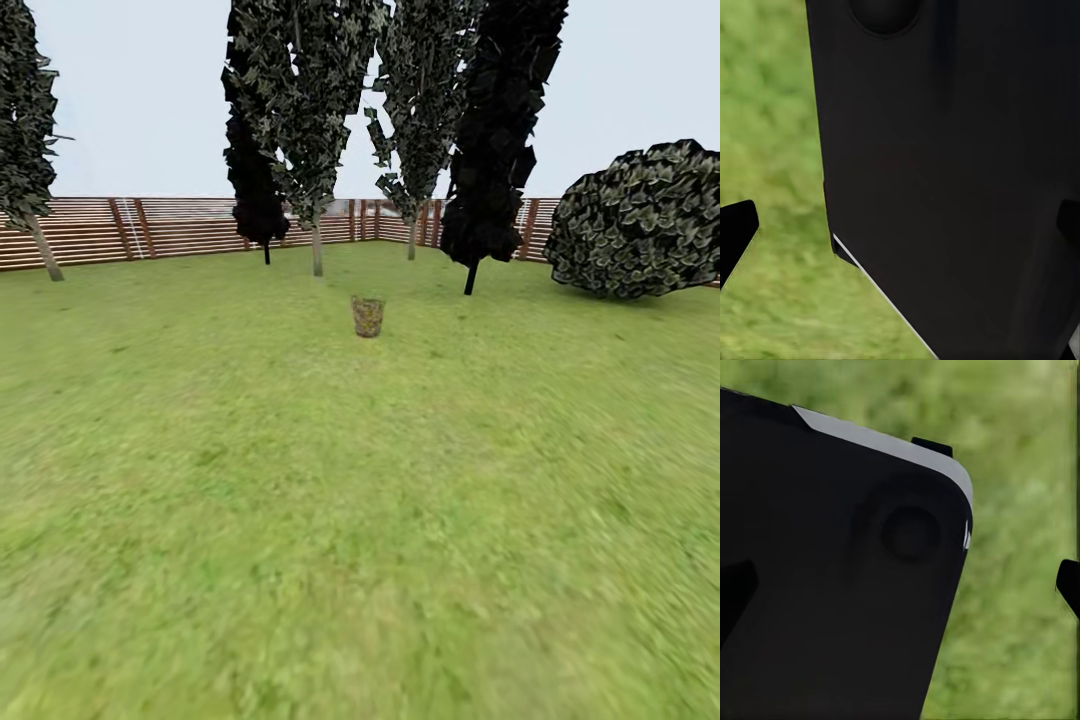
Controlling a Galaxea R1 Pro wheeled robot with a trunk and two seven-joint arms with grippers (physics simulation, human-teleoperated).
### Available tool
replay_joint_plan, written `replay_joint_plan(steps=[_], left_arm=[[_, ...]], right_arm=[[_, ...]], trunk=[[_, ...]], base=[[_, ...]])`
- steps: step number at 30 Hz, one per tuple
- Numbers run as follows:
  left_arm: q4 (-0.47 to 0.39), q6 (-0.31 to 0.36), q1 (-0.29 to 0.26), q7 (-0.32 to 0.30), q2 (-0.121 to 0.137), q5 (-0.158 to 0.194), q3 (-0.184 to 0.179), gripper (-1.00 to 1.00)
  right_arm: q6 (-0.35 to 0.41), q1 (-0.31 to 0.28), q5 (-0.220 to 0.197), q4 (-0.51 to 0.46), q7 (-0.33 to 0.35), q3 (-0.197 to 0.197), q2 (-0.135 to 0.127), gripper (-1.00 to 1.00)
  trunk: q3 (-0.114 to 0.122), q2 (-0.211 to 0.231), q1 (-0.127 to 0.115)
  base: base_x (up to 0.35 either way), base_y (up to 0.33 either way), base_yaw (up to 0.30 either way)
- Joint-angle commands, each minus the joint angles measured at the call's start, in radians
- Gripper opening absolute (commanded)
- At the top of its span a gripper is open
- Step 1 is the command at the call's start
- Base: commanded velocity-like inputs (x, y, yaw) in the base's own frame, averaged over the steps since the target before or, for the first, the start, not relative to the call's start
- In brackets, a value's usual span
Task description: Take the three Easter eggs out of the wicker basket on the lawn in the garden, then place them on the lawn next to a single tree (choose any tree) so that all three eggs are next to the same tree and none are left in the basket.
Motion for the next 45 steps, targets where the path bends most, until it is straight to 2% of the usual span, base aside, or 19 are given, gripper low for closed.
replay_joint_plan(steps=[1,45], left_arm=[[-0.001,0.0,0.0,0.001,0.0,0.0,0.0,1.0],[-0.001,0.001,0.0,0.001,0.0,0.0,0.0,1.0]], right_arm=[[-0.003,-0.001,0.003,0.001,0.0,0.003,0.0,1.0],[-0.003,-0.001,0.003,0.001,0.0,0.004,0.001,1.0]], trunk=[[-0.001,0.0,0.001],[-0.001,0.0,0.001]], base=[[0.321,0.0,0.0],[0.322,0.0,0.0]])
